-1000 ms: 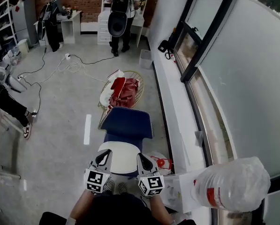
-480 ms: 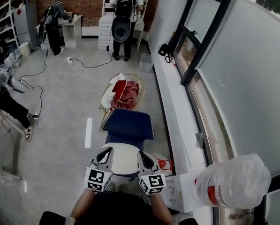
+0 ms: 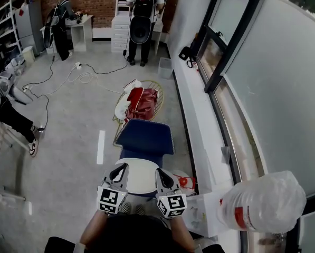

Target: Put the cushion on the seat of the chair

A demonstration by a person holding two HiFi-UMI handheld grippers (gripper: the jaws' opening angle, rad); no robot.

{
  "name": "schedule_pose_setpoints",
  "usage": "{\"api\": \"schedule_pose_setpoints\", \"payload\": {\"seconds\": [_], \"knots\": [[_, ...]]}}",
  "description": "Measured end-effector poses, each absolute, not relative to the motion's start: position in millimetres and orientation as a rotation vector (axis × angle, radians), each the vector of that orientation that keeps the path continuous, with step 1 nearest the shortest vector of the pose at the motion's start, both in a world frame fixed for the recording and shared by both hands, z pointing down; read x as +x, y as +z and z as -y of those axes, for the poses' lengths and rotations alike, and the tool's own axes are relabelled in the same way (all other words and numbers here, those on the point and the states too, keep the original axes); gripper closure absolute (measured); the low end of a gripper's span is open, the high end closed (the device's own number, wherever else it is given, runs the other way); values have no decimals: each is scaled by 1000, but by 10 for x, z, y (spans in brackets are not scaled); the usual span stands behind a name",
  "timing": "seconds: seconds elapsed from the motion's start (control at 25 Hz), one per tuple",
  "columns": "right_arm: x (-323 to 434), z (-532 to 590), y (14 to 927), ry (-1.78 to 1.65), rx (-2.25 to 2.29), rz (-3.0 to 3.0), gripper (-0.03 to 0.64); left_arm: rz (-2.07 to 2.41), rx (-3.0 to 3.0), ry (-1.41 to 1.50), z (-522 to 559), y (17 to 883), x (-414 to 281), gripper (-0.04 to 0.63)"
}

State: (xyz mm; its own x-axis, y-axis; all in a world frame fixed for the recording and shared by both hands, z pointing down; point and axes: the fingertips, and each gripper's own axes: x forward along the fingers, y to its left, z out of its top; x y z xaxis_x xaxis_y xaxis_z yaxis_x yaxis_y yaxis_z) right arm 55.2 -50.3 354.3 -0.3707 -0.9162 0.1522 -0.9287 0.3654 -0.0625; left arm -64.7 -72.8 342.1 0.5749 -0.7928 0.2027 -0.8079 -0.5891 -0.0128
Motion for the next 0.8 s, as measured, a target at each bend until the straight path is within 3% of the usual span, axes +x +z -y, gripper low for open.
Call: {"api": "schedule_pose_setpoints", "payload": {"seconds": [0.8], "knots": [[522, 538, 3613, 221, 1691, 2522, 587, 1377, 2710, 290, 762, 3498, -653, 571]]}}
